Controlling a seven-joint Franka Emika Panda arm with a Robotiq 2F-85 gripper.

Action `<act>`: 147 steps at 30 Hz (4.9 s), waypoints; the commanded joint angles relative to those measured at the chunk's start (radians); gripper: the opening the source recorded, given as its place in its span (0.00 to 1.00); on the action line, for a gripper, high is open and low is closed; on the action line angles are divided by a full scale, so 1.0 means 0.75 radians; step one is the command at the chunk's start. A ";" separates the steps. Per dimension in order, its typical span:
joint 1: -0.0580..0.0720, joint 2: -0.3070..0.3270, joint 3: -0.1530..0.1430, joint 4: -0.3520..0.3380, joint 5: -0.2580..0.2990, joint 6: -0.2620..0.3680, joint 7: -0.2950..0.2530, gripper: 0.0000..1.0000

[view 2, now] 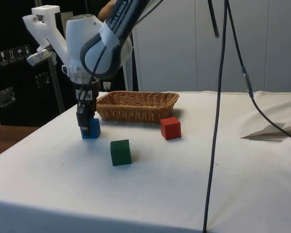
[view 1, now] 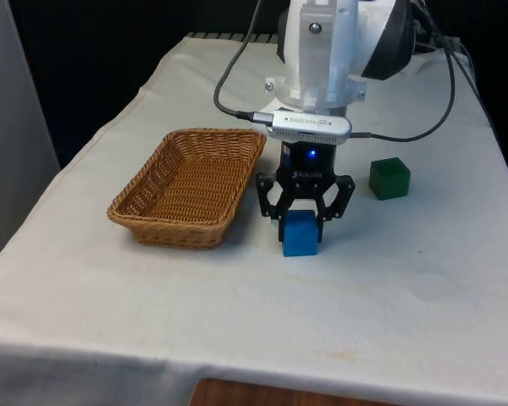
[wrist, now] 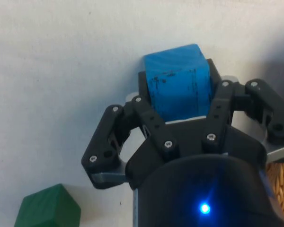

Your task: Pick up the blue cube and place it into the basket.

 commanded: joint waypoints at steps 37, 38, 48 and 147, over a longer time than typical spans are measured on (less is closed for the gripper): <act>0.020 -0.084 -0.012 0.008 -0.019 -0.109 0.020 0.01; 0.020 -0.089 -0.012 0.009 -0.020 -0.116 0.020 0.01; 0.017 -0.152 -0.009 0.019 -0.036 -0.199 0.017 0.01; -0.092 -0.519 -0.268 -0.299 0.203 -0.317 -0.604 0.01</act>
